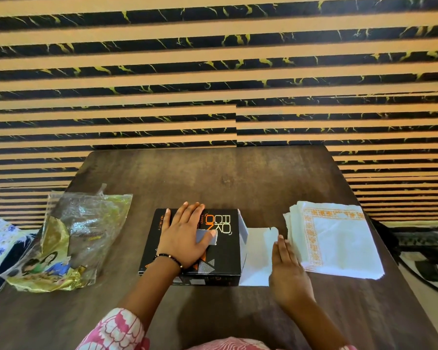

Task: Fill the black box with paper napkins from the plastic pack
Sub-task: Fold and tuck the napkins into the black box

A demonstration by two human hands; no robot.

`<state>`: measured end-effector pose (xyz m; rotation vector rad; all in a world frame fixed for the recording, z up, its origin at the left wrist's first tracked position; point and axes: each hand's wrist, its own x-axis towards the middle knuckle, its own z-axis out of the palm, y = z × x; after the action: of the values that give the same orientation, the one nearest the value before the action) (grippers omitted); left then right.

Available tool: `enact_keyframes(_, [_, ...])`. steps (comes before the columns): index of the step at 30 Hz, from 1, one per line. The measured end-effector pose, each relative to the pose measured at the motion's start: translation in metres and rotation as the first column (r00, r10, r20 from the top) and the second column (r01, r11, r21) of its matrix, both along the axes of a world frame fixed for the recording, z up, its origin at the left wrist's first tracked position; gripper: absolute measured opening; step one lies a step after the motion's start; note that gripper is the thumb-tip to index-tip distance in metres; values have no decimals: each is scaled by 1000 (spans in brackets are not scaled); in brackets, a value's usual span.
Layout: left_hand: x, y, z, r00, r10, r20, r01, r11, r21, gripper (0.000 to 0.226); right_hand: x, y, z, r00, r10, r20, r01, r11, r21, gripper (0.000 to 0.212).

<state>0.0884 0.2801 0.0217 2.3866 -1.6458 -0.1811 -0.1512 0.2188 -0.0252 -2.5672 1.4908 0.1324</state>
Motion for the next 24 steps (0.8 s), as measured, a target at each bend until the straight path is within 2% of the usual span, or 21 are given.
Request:
enact_keyframes(2, [0, 0, 0, 1000, 1, 2, -1, 1000, -3, 84, -6, 0, -17, 999, 5, 42, -3, 999, -49, 86])
enact_keyframes(4, [0, 0, 0, 1000, 6, -4, -6, 1000, -13, 84, -10, 4, -14, 1000, 12, -11, -12, 999, -32, 71])
enact_keyframes(6, [0, -1, 0, 1000, 6, 1, -6, 1000, -16, 85, -5, 3, -9, 999, -15, -47, 14, 999, -32, 68])
enact_keyframes(8, [-1, -1, -1, 1000, 4, -2, -4, 1000, -24, 85, 0, 2, -5, 998, -67, 22, 67, 998, -1, 75])
enact_keyframes(10, [-1, 0, -1, 1000, -2, -15, 1, 1000, -31, 84, 5, 2, 0, 998, -47, 38, 46, 999, 12, 83])
enact_keyframes(14, [-1, 0, 1, 1000, -8, -19, 7, 1000, -30, 84, 19, 6, 16, 941, 78, 330, -81, 997, -3, 57])
enact_keyframes(17, [-1, 1, 3, 1000, -2, -13, 1, 1000, -17, 84, 22, 9, 13, 879, -4, 476, -117, 967, 225, 45])
enact_keyframes(21, [-2, 1, 3, 1000, 5, -11, -6, 1000, -25, 84, 5, 5, 10, 808, -215, 548, -54, 899, 434, 23])
enact_keyframes(24, [-2, 1, 4, 1000, 16, -4, -16, 1000, -21, 85, -7, 5, 18, 813, -284, 509, -38, 845, 533, 36])
